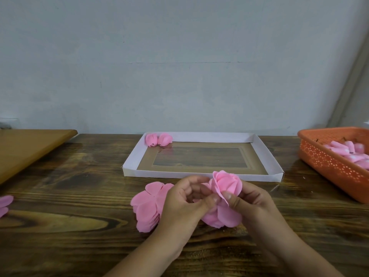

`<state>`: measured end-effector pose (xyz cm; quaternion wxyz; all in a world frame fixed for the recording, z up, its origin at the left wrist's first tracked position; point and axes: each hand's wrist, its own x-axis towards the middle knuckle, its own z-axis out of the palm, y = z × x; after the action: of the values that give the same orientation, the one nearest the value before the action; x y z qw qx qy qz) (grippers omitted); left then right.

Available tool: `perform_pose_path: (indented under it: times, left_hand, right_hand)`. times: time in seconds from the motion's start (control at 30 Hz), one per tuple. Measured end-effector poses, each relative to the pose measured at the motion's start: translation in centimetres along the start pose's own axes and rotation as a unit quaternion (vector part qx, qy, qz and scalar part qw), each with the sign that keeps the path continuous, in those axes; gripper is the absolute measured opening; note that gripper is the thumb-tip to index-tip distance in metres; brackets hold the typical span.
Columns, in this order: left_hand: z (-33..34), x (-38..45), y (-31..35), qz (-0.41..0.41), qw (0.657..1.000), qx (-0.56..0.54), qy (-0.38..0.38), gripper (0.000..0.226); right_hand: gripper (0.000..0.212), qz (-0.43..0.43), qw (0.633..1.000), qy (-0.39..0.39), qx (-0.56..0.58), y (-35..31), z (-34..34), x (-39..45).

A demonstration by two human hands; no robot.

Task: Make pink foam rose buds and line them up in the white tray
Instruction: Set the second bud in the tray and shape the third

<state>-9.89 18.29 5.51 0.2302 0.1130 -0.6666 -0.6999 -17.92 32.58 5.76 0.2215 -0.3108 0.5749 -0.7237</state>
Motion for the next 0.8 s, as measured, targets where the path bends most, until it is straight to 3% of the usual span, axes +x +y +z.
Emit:
perform_pose_path:
  times: [0.1, 0.23, 0.47, 0.63, 0.8]
  left_hand:
    - [-0.31, 0.06, -0.13, 0.015, 1.000, 0.006, -0.027, 0.042]
    - [-0.48, 0.08, -0.23, 0.044, 0.998, 0.014, -0.043, 0.038]
    - [-0.68, 0.30, -0.77, 0.172, 0.972, 0.159, -0.015, 0.037]
    - [-0.60, -0.03, -0.68, 0.199, 0.970, 0.134, 0.029, 0.019]
    - [-0.65, 0.00, -0.04, 0.265, 0.951, 0.161, -0.002, 0.011]
  right_hand:
    - [0.035, 0.024, 0.999, -0.017, 0.019, 0.00, -0.36, 0.11]
    - [0.029, 0.045, 0.998, -0.034, 0.021, -0.07, -0.43, 0.14]
    - [0.034, 0.058, 0.997, -0.030, 0.029, -0.08, -0.36, 0.17]
    - [0.033, 0.059, 0.996, -0.045, 0.056, -0.02, -0.19, 0.15]
    - [0.034, 0.068, 0.993, -0.062, 0.073, 0.10, -0.21, 0.23]
